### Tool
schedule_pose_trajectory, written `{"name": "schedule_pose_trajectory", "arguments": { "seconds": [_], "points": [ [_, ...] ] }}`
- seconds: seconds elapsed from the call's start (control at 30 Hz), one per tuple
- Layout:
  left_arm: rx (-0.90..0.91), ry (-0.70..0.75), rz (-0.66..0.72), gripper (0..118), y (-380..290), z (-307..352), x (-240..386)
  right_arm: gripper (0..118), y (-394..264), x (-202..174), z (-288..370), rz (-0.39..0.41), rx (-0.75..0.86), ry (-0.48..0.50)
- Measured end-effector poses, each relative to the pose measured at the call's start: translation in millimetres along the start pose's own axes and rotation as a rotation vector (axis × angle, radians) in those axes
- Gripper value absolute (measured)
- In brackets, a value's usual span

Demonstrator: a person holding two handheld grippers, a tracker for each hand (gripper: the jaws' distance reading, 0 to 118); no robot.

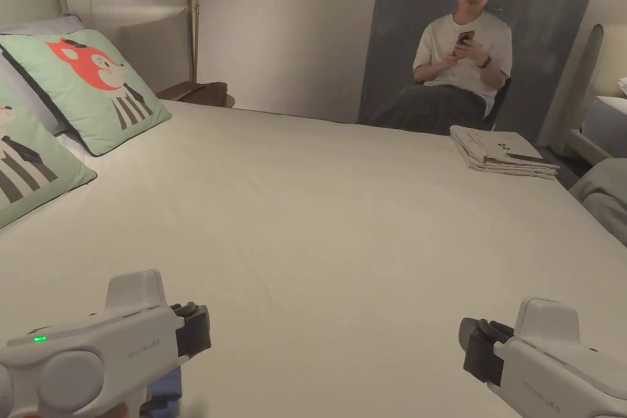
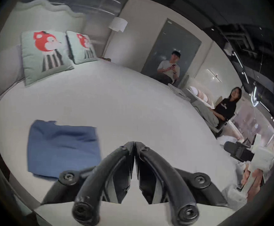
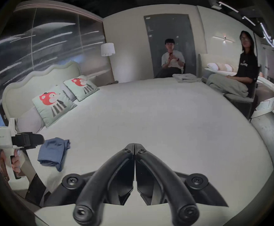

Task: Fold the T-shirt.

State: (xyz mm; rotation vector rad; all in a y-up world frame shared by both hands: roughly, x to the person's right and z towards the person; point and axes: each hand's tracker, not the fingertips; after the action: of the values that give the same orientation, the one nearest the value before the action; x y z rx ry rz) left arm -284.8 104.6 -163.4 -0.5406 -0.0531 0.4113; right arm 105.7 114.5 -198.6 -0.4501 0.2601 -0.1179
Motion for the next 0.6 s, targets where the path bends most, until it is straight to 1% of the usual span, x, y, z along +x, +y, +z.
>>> {"name": "schedule_pose_trajectory", "arguments": {
  "seconds": [0.07, 0.1, 0.13, 0.2, 0.3, 0.37, 0.47, 0.53, 0.6],
  "points": [
    [0.049, 0.005, -0.075, 1, -4, -5, 31, 0, 5, 16, 13, 0.016, 0.04, -0.055],
    [0.085, 0.027, -0.114, 1, -2, -6, 49, 0, 9, 24, 22, 0.036, 0.074, -0.092],
    [0.118, 0.031, -0.132, 1, 0, -6, 61, 0, 12, 29, 28, 0.047, 0.097, -0.11],
    [0.202, 0.032, -0.181, 1, 7, -2, 91, 0, 22, 41, 43, 0.071, 0.175, -0.151],
    [0.356, 0.073, -0.269, 1, 20, 9, 127, 0, 41, 50, 62, 0.108, 0.31, -0.213],
    [0.445, 0.088, -0.304, 1, 29, 17, 145, 0, 54, 50, 71, 0.143, 0.394, -0.251],
    [0.558, 0.09, -0.32, 1, 43, 32, 164, 0, 73, 48, 86, 0.178, 0.529, -0.283],
    [0.587, 0.1, -0.34, 1, 49, 36, 169, 0, 85, 46, 93, 0.191, 0.589, -0.286],
    [0.607, 0.121, -0.336, 1, 52, 36, 172, 0, 92, 43, 96, 0.213, 0.608, -0.3]
  ]
}}
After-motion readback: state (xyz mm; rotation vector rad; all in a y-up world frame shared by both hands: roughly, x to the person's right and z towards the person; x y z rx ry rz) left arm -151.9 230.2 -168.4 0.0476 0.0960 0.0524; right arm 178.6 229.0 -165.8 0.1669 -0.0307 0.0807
